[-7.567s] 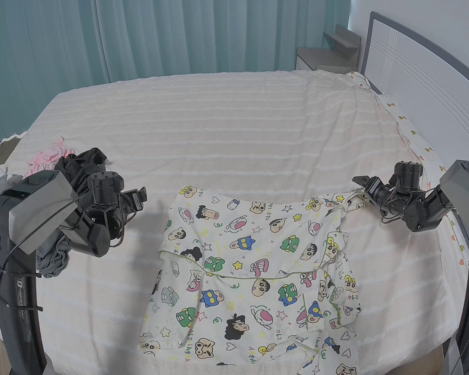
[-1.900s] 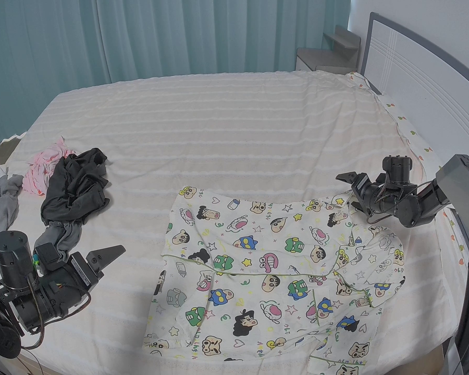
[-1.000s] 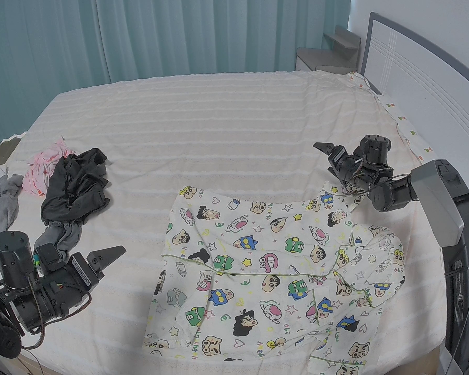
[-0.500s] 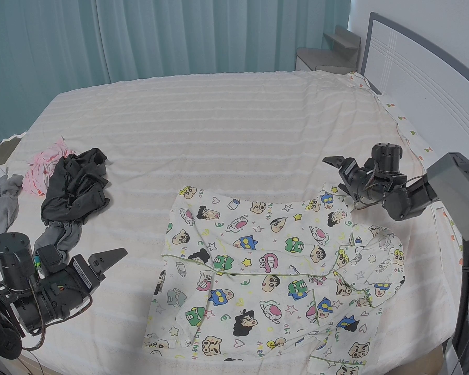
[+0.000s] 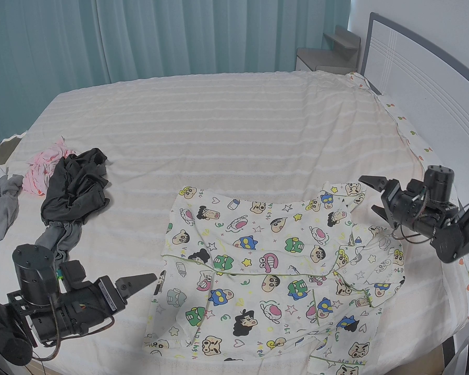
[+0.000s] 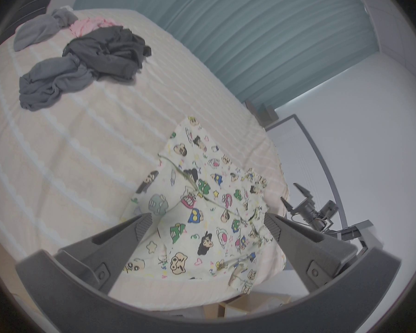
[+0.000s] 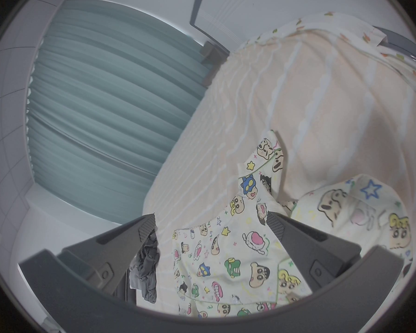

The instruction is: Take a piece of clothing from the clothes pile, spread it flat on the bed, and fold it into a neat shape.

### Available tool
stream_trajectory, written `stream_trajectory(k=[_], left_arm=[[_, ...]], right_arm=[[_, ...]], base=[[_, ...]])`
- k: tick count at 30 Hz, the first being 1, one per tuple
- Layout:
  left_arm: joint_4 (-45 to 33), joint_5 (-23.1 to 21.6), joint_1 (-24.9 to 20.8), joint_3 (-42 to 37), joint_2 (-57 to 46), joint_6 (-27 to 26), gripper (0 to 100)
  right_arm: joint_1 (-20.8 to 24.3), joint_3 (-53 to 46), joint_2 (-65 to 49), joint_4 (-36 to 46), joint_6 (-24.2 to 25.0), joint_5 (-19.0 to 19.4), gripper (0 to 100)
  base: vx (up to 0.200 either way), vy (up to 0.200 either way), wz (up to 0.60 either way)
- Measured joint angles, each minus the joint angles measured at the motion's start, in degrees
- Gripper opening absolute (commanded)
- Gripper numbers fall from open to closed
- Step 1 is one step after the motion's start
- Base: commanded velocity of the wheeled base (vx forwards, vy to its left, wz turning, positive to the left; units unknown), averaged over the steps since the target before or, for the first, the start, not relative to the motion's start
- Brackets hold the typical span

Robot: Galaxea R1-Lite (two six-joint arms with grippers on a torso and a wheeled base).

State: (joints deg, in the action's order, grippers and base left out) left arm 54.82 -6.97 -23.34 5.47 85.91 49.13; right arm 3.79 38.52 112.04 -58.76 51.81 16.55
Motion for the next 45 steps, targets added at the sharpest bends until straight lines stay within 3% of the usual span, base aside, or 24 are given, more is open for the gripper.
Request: stream_trajectory(k=[6,15,40,41,45], left_arm=[[0.1,0.0,-4.4,1.7,9.0,4.7,100],[0.3,2.7,-10.5,8.9,24.1,9.6,100],[0.4,7.3,-10.8,14.5,35.0,10.4,100],[0.4,7.4,-10.8,14.6,35.1,10.4,0],[0.4,10.2,-10.5,15.1,35.2,10.3,0]], right_arm=[[-2.6,-13.6,-6.2,-11.2,-0.2,2.4,100],[-5.1,-18.6,-13.8,-16.1,-0.4,4.5,100],[-5.5,-19.3,-16.8,-16.3,-0.4,4.6,100],[-5.4,-19.3,-16.8,-16.4,-0.4,4.6,100],[-5.2,-19.5,-16.8,-16.4,-0.4,4.6,100]], base=[[0.0,0.0,0.0],[0.0,0.0,0.0],[0.0,0.0,0.0],[0.0,0.0,0.0],[0.0,0.0,0.0]])
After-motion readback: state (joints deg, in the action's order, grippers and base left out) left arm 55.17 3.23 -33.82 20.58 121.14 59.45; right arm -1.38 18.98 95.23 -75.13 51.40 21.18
